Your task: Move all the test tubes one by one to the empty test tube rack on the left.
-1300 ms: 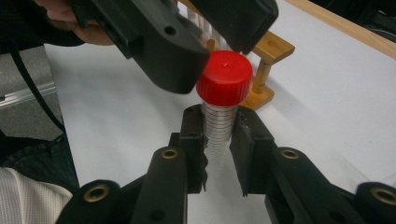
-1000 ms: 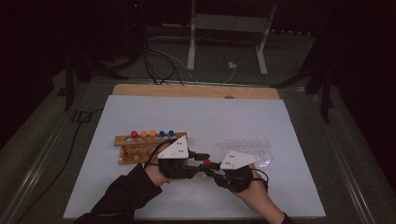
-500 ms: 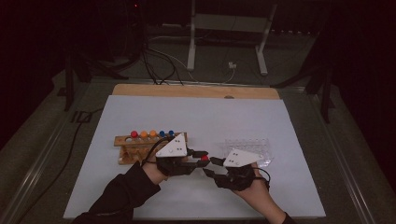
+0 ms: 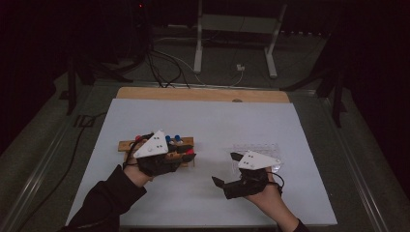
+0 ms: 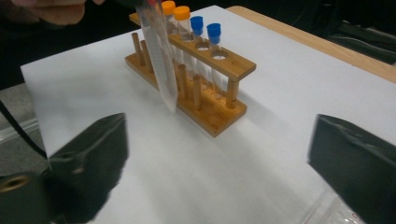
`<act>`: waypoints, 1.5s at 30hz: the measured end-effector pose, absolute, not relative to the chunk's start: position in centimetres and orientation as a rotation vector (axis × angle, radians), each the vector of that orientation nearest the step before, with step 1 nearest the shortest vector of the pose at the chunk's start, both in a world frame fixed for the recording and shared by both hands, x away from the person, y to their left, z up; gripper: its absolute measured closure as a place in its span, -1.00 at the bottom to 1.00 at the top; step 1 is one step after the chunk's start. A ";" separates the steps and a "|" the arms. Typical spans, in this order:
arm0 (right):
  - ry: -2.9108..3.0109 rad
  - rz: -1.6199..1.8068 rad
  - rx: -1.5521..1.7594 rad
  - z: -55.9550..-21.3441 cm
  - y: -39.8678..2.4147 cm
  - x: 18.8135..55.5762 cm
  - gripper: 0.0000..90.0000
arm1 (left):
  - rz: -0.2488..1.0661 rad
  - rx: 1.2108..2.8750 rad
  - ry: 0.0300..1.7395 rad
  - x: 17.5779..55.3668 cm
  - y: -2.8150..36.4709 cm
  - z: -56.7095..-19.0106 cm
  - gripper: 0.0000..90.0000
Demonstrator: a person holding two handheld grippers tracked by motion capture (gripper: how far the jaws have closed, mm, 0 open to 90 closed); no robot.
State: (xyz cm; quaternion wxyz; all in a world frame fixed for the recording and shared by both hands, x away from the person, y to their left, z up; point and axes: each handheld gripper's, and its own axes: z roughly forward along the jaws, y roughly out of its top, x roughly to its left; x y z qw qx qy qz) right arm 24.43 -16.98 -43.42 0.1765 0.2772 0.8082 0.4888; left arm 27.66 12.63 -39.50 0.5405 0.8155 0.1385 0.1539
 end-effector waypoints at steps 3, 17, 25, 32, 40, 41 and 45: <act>2.283 1.414 0.785 -43.4 -17.2 24.5 -1.00 | 0.406 1.933 0.361 27.5 14.1 -39.1 0.60; 2.252 1.444 0.795 -43.2 -17.8 24.5 -1.00 | 0.593 1.870 0.536 26.9 21.3 -37.5 0.60; 2.237 1.456 0.792 -43.1 -17.9 24.4 -1.00 | 0.716 1.832 0.671 27.4 24.7 -37.5 0.60; 2.232 1.455 0.795 -43.2 -18.1 24.5 -1.00 | 0.768 1.780 0.771 28.9 26.3 -38.2 0.60; 2.228 1.456 0.803 -43.2 -18.3 24.6 -1.00 | 0.739 1.770 0.820 30.3 26.2 -40.1 0.60; 2.226 1.455 0.805 -43.2 -18.3 24.6 -1.00 | 0.742 1.771 0.824 30.4 26.1 -40.4 0.60; 2.226 1.456 0.809 -43.2 -18.4 24.6 -1.00 | 0.737 1.772 0.832 30.5 26.0 -41.0 0.60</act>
